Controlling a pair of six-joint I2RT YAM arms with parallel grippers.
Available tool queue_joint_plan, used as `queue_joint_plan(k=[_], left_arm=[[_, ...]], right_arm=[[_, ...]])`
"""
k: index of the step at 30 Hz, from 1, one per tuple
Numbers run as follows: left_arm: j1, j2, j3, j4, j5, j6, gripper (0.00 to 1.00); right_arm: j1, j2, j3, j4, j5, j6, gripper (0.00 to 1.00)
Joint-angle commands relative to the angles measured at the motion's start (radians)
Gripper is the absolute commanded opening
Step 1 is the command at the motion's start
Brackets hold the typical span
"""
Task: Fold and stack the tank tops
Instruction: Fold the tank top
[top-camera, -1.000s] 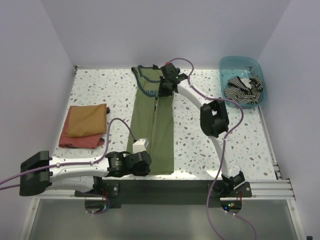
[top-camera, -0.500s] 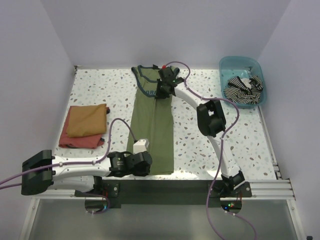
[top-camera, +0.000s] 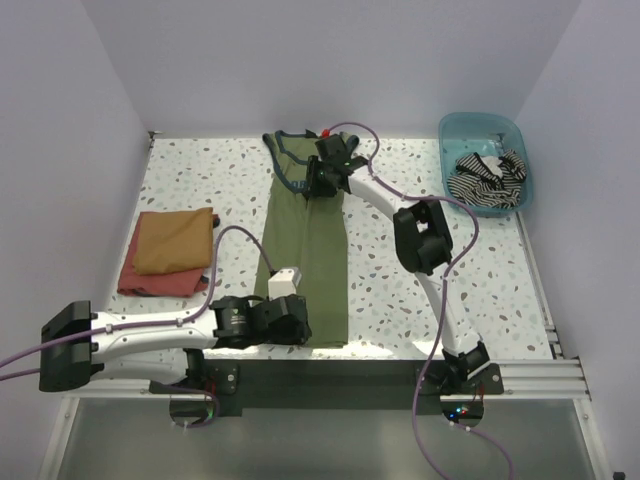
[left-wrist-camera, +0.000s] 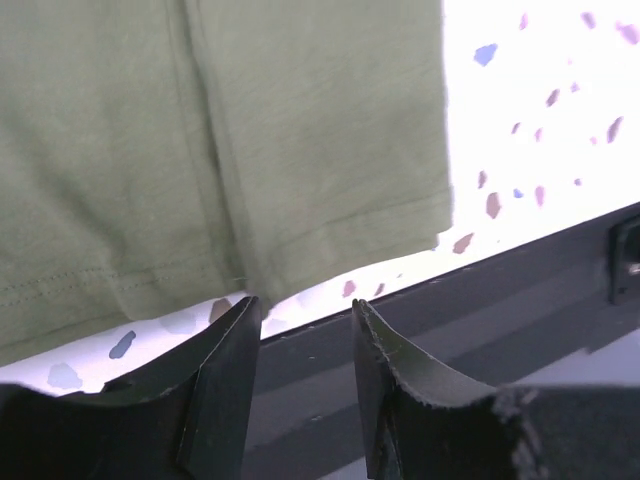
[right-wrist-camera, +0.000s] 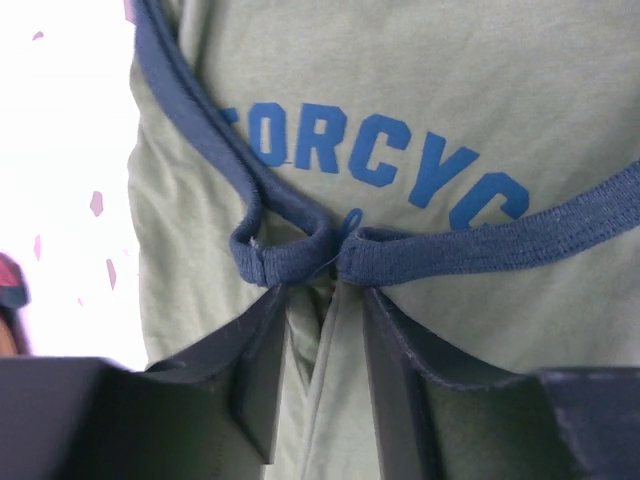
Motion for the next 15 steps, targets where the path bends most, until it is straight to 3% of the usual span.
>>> queue_joint_plan(k=[1,4,7,11,15], left_arm=[[0.005,-0.036,0.105,-0.085,-0.096,0.011,0.47],[0.046,-0.063,0.142,-0.176,-0.145,0.005,0.48],[0.163,-0.108,0.133,-0.181,-0.121,0.072,0.52],[0.287,-0.128,0.125,-0.164,-0.092,0.146,0.57],[0.365,-0.12,0.065,-0.139,-0.032,0.172,0.56]], right_arm=[[0.004,-0.157,0.007,0.012,0.007,-0.003,0.44],[0.002,-0.203,-0.003,-0.013,0.019,0.005,0.52],[0.004,-0.24,-0.045,-0.011,0.039,0.008,0.59],[0.004,-0.251,-0.039,-0.076,0.045,-0.009,0.58],[0.007,-0.309,-0.155,-0.022,0.024,-0.012,0.58]])
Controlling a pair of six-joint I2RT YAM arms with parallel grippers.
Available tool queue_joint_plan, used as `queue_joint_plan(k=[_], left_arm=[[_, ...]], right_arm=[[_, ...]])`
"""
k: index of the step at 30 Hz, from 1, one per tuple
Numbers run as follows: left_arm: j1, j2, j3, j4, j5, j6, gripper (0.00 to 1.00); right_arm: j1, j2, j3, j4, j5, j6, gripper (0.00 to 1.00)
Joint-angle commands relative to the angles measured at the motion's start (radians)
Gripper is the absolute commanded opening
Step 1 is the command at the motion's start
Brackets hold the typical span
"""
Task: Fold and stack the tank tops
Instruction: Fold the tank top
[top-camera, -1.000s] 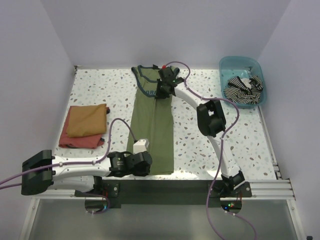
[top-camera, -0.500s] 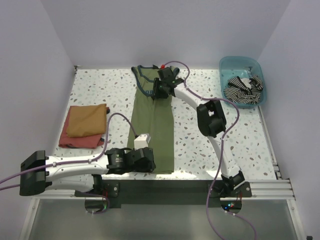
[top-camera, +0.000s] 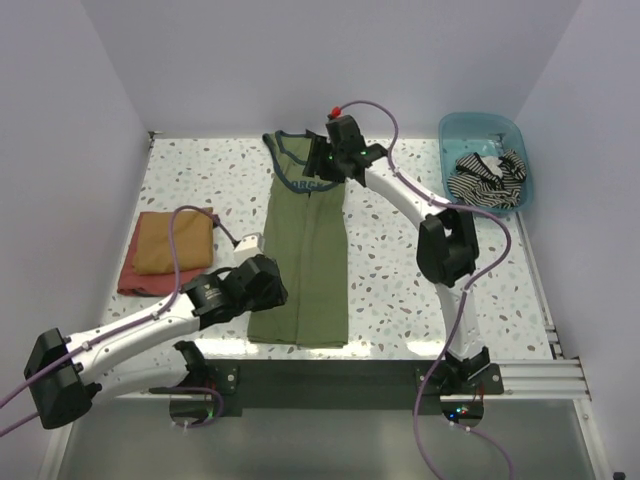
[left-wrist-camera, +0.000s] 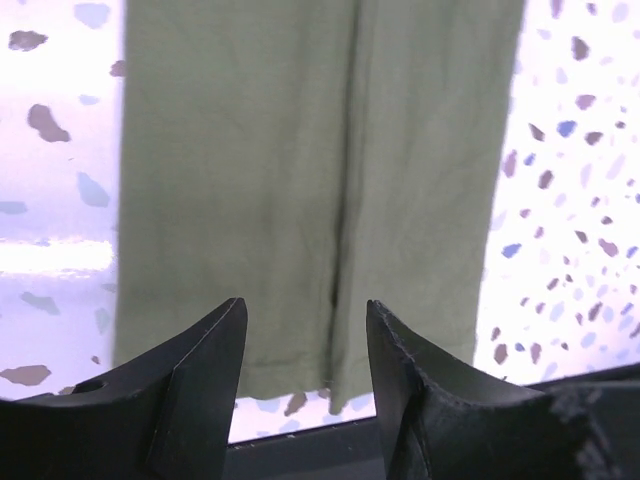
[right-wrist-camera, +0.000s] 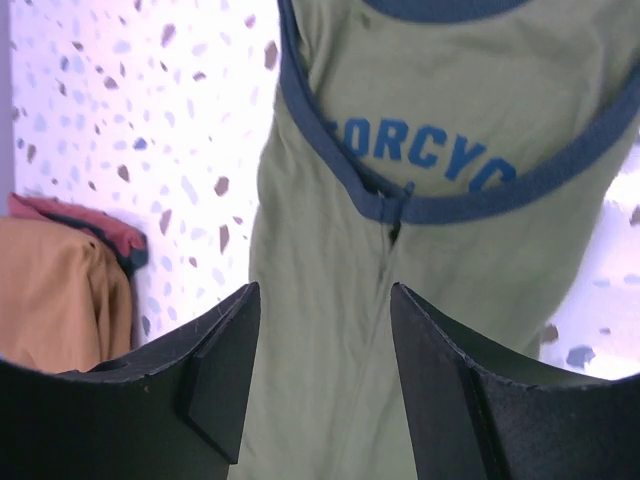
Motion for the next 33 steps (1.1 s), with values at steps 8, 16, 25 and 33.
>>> queue_joint_plan(k=[8,16,25,33], left_arm=[[0.137,-0.021,-0.149,-0.081,0.047,0.0,0.54],[0.142,-0.031,-0.18,-0.071,0.149,0.017,0.61],[0.142,-0.028,-0.197,-0.129,0.197,-0.029,0.59],[0.142,-0.04,-0.243,-0.161,0.24,-0.06,0.55]], right_arm=[[0.06,-0.322,-0.536,-0.023,0.022,-0.007,0.52],[0.21,-0.744,-1.111,0.042,0.022,0.173,0.5],[0.396,-0.908,-1.372,0.048,0.031,0.384,0.51],[0.47,-0.907,-1.444,0.108,-0.029,0.467,0.51]])
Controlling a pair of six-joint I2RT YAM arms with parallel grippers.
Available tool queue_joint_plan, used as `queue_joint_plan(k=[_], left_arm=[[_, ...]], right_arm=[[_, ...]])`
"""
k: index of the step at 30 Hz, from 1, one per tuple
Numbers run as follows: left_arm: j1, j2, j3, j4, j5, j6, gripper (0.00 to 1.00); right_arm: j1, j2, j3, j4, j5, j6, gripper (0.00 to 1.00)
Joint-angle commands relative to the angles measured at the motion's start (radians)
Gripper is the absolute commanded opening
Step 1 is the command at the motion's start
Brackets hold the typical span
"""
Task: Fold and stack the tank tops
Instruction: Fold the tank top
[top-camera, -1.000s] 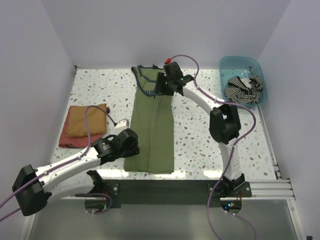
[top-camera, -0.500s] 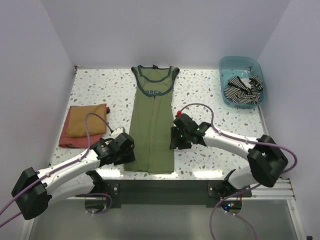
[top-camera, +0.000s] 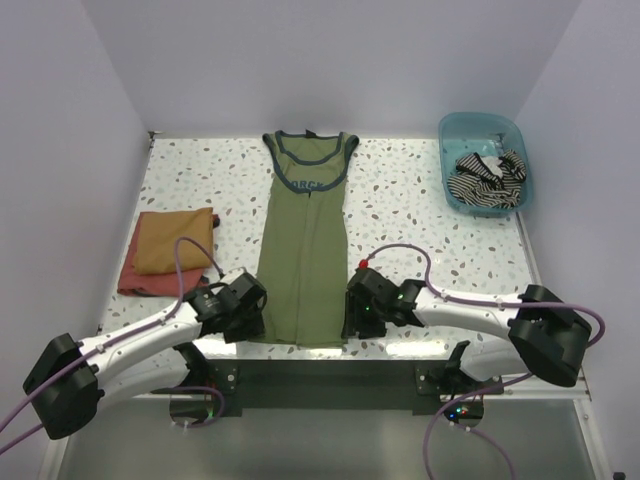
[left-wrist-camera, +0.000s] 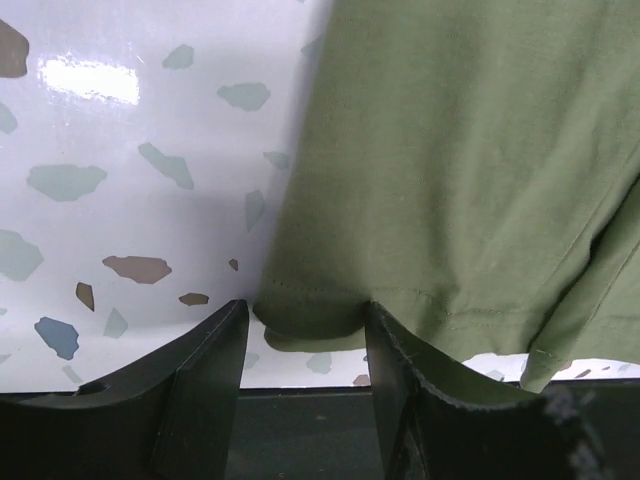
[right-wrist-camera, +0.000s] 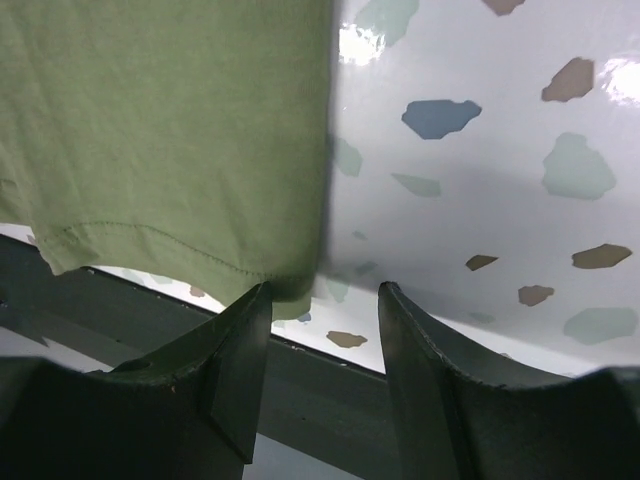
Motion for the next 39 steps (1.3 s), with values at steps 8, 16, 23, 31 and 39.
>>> queue_joint_plan(k=[8,16,23,31,39], left_arm=[[0.003,0.017,-0.006,-0.035,0.0,-0.034,0.52],[0.005,0.026,-0.027,-0.004,0.018,-0.025,0.41],[0.005,0.055,-0.066,0.07,0.066,-0.007,0.21],[-0.026,0.023,-0.067,0.127,0.135,0.009,0.0],[-0.293,-0.009,-0.017,0.03,0.06,-0.201,0.0]], right_arm=[[0.041,-0.004,-0.02,0.043,-0.035,0.078,0.5],[0.064,0.039,-0.018,0.084,-0.043,0.098,0.5],[0.074,0.079,-0.018,0.08,-0.017,0.092,0.33],[0.079,0.01,0.014,-0.099,0.058,0.037,0.0],[0.177,-0.139,0.01,-0.267,0.135,0.079,0.0]])
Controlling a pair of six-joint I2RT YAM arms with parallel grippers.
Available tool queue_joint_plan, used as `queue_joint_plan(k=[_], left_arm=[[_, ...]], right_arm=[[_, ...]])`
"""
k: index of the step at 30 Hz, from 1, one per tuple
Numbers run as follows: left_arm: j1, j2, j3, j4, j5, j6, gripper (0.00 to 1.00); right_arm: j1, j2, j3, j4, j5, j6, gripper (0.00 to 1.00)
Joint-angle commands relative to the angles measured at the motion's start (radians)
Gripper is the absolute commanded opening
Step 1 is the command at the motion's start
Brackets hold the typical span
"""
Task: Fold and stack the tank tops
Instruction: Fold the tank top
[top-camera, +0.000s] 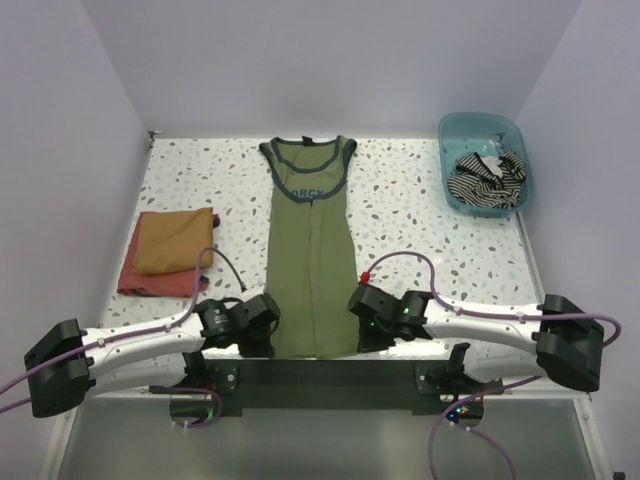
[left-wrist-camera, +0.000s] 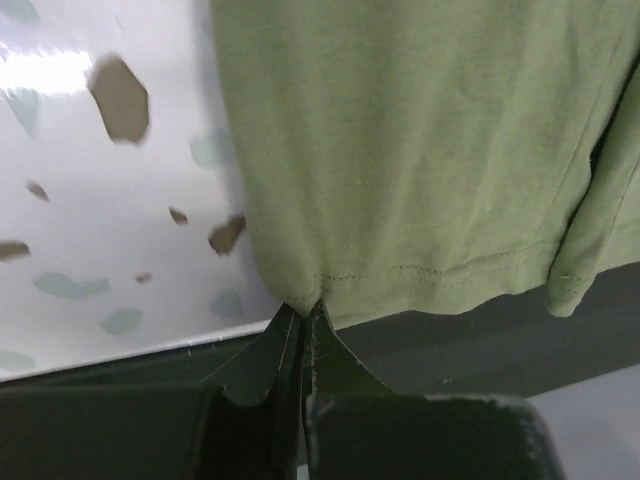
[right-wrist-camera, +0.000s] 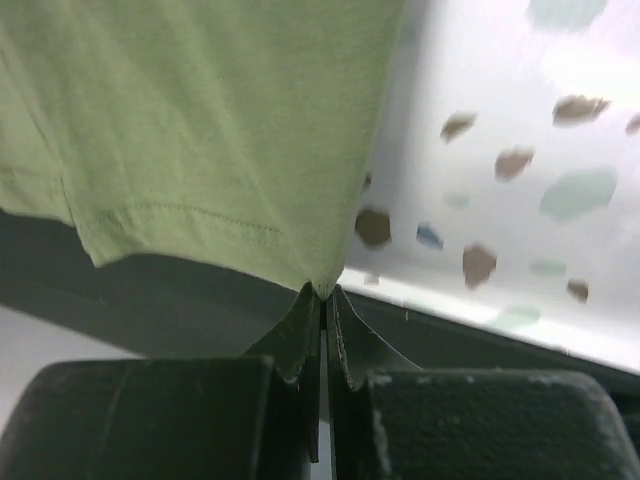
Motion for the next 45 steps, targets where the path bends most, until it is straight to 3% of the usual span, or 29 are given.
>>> queue_joint_plan(k=[1,4,8,12,19,28,36,42,43,45], left_arm=[[-0.128,-0.024,0.024,-0.08,-0.041,-0.161,0.0],[-0.219,-0.053,0.038,-0.109,-0.064,-0.236,0.0],[-0.225,-0.041,0.1,-0.163,-0.118,-0.237,0.0],[-0.216,-0.029,0.238,-0.219,-0.262,-0.221,0.0],[-0.004,0.025,0.338,-0.129,-0.293,-0.03,0.0],[0.223,0.166,0.487,0.027,-0.345,0.209,0.0],[0.457,0.425,0.645,0.242,-0.302,0.386,0.0],[0.603,0.698,0.745,0.449,-0.203,0.469,0.0],[0.622,0.773,0.774,0.498,-0.177,0.487,0.07],[0.666,0.835,0.789,0.559,-0.084,0.503,0.25]], right_arm=[[0.097,-0.061,0.01,-0.13,0.077,0.06,0.0],[0.168,-0.096,0.003,-0.138,0.099,0.127,0.0],[0.174,-0.116,0.064,-0.198,0.166,0.139,0.0],[0.162,-0.103,0.171,-0.271,0.255,0.102,0.0],[-0.034,-0.021,0.308,-0.207,0.254,-0.073,0.0],[-0.213,0.221,0.573,-0.123,0.272,-0.281,0.0],[-0.434,0.471,0.805,-0.052,0.203,-0.417,0.0],[-0.552,0.758,1.091,-0.028,0.122,-0.489,0.0],[-0.566,0.785,1.118,-0.025,0.113,-0.49,0.12],[-0.598,0.862,1.183,-0.031,0.085,-0.489,0.2]])
